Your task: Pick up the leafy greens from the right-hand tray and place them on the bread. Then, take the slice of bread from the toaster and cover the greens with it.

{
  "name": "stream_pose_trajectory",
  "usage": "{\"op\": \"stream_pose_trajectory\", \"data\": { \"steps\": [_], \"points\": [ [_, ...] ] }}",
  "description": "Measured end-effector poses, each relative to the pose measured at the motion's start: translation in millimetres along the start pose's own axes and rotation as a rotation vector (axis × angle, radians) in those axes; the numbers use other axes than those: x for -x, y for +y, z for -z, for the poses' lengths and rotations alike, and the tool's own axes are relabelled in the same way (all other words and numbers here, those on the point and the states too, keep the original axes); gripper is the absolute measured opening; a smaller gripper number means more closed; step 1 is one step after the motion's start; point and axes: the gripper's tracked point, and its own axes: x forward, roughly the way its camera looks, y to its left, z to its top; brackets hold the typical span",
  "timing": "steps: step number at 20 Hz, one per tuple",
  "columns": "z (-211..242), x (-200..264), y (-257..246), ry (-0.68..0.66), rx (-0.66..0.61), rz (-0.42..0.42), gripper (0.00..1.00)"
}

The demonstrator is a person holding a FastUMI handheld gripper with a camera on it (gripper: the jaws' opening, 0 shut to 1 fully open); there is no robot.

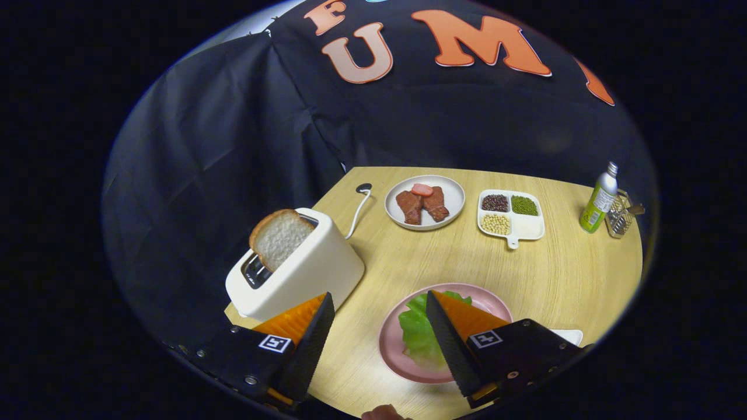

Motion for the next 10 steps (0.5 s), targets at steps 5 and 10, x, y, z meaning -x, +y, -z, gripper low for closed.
{"op": "stream_pose_trajectory", "data": {
  "steps": [5,10],
  "points": [
    [-22.7,-6.5,56.5,0.027,0.024,-0.065,0.96],
    [-39.2,-18.3,104.9,0.064,0.038,-0.109,0.96]
  ]
}}
